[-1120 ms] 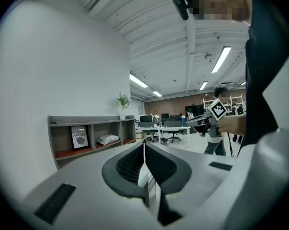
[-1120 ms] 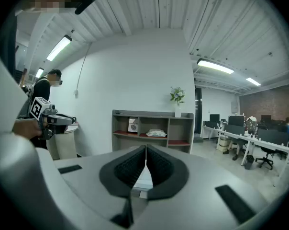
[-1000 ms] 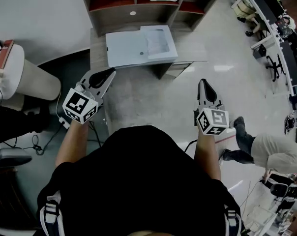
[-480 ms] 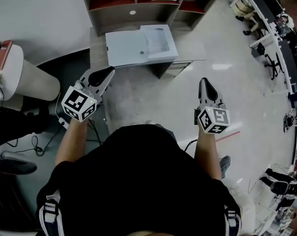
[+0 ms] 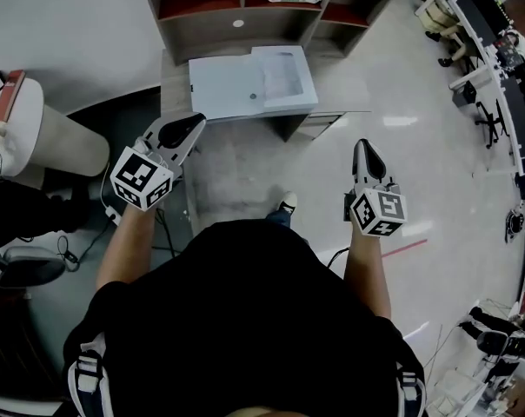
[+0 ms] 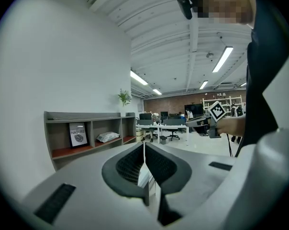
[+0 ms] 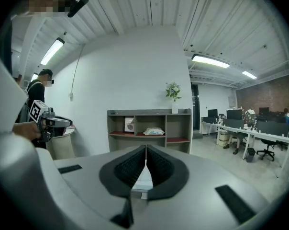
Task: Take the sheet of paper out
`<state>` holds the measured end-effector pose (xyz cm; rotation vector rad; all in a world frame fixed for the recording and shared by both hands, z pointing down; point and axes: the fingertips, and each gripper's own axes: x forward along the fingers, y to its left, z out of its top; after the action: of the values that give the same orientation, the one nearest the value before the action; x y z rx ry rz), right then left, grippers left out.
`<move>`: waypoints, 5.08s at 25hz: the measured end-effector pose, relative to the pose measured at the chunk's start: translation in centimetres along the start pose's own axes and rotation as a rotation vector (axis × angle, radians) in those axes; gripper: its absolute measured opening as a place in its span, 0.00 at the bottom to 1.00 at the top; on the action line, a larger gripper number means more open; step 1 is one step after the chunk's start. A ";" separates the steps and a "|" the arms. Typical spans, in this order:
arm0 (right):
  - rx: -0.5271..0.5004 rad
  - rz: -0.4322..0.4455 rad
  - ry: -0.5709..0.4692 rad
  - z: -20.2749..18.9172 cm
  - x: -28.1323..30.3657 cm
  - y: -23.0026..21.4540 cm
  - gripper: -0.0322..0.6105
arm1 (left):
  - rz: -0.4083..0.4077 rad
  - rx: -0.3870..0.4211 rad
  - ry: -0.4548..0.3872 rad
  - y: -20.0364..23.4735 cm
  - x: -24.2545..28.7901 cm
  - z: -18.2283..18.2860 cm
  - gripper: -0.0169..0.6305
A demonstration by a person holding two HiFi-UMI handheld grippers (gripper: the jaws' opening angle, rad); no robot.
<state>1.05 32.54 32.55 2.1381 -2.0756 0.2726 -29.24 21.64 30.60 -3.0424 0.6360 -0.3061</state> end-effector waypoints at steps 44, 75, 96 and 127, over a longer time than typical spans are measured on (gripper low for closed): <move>-0.008 0.211 0.075 -1.1 16.5 -16.1 0.08 | 0.169 -0.061 0.063 1.4 17.9 1.1 0.07; -0.024 0.313 0.105 -2.2 20.2 -23.8 0.08 | 0.242 -0.068 0.097 -1.0 26.2 1.8 0.07; -0.040 0.300 0.106 -2.2 21.6 -24.2 0.08 | 0.192 -0.067 0.104 0.7 28.7 0.5 0.07; -0.008 0.245 0.160 -3.0 30.1 -25.0 0.08 | 0.137 -0.098 0.145 9.4 34.1 -1.6 0.07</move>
<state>26.74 4.80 43.00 1.7907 -2.2363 0.4473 -2.62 -0.54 38.00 -3.0688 0.8883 -0.5097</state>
